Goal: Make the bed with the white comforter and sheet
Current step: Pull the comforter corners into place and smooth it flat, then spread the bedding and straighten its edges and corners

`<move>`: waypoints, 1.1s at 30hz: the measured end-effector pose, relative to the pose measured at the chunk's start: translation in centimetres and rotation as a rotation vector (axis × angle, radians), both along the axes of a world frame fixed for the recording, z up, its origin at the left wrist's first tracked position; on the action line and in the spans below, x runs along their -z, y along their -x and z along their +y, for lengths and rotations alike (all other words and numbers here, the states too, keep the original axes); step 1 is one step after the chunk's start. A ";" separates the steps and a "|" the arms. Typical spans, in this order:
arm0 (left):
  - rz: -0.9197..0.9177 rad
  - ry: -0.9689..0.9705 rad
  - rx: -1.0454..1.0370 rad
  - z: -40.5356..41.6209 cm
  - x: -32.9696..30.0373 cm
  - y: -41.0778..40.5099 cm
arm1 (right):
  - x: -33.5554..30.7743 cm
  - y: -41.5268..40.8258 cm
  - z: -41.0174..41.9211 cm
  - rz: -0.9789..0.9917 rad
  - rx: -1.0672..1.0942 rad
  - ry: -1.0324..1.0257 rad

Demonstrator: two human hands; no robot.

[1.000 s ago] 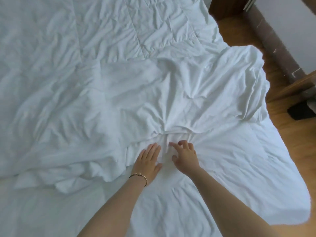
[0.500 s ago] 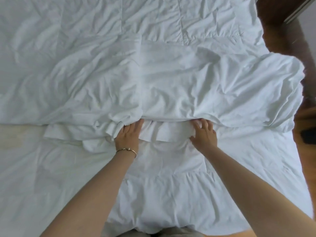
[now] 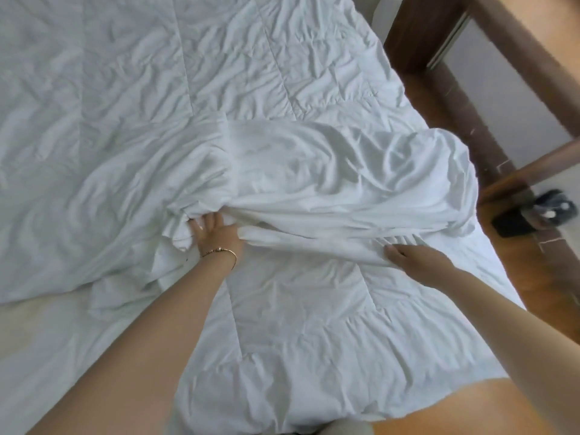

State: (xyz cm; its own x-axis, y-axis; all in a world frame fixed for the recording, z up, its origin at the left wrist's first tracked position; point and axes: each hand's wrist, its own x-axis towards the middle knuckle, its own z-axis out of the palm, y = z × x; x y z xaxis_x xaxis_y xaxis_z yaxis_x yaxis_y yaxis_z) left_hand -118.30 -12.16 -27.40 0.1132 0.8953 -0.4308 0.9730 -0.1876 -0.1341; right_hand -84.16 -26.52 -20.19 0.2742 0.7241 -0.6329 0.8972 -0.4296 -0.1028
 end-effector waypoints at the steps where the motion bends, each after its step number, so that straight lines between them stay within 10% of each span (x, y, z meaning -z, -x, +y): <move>1: -0.044 -0.050 0.084 0.2 -0.2 0.0 | -0.2 -0.1 -1.0 -0.011 0.004 0.028; 4: -0.181 0.073 0.465 -2.7 0.3 0.2 | 0.6 1.2 -2.8 -0.062 -0.150 0.172; 9: -0.158 0.510 0.220 -4.5 2.2 1.3 | 4.0 2.3 -4.6 -0.140 -0.350 0.273; 12: -0.091 0.669 0.164 -3.3 0.9 0.1 | 5.3 1.7 -4.8 0.047 -0.030 0.305; 15: -0.272 0.581 0.145 -3.4 0.7 -2.4 | 6.2 0.5 -4.2 0.153 0.179 0.087; 25: -0.569 0.423 0.115 -9.4 3.3 -17.0 | 9.1 -8.2 0.0 0.025 -0.317 -0.121; 33: -0.677 0.374 -0.496 -16.2 3.0 -35.4 | 8.3 -21.1 -4.4 0.085 -0.350 0.008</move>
State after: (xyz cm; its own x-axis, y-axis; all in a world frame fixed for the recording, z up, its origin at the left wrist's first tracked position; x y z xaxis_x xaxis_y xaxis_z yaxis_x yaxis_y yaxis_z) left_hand -82.87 -28.35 -30.44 0.0864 0.7244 -0.6839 0.8024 0.3563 0.4787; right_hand -63.04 -30.91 -28.51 -0.0439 0.7594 -0.6491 0.9784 -0.0988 -0.1816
